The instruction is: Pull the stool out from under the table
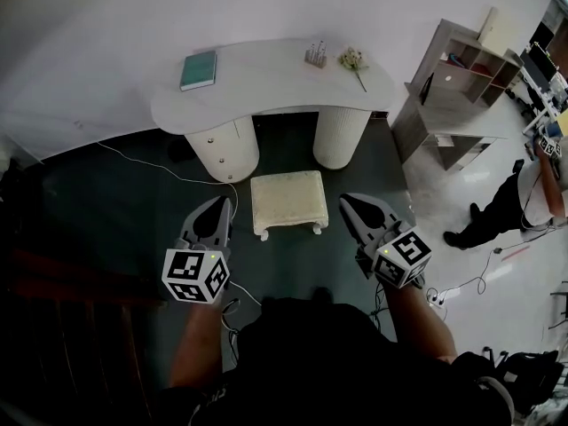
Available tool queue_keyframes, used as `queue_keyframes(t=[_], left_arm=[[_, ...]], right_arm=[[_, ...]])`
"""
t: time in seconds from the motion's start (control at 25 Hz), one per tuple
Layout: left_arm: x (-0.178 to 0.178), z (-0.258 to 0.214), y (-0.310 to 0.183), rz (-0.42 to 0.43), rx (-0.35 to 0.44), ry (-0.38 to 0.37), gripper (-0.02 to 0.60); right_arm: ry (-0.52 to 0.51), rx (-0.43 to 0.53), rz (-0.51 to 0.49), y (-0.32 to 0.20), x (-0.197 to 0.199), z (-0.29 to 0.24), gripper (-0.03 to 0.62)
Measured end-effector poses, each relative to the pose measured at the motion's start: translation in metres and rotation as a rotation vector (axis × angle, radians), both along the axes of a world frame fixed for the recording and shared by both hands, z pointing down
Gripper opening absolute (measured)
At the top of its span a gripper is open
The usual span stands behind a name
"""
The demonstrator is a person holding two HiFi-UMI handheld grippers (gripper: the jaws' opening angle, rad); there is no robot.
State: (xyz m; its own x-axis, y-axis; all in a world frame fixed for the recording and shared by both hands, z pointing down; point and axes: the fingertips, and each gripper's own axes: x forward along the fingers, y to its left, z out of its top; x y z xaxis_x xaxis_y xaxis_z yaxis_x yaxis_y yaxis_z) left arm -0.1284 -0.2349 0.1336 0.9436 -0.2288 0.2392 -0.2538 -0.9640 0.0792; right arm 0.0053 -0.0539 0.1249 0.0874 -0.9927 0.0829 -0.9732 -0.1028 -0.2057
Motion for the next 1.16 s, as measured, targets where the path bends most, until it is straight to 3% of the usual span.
queue_keyframes(t=[1.16], left_arm=[[0.008,0.020,0.016,-0.020,-0.013,-0.047,0.009]], right_arm=[[-0.025,-0.018,0.007,0.025,0.018,0.017,0.003]])
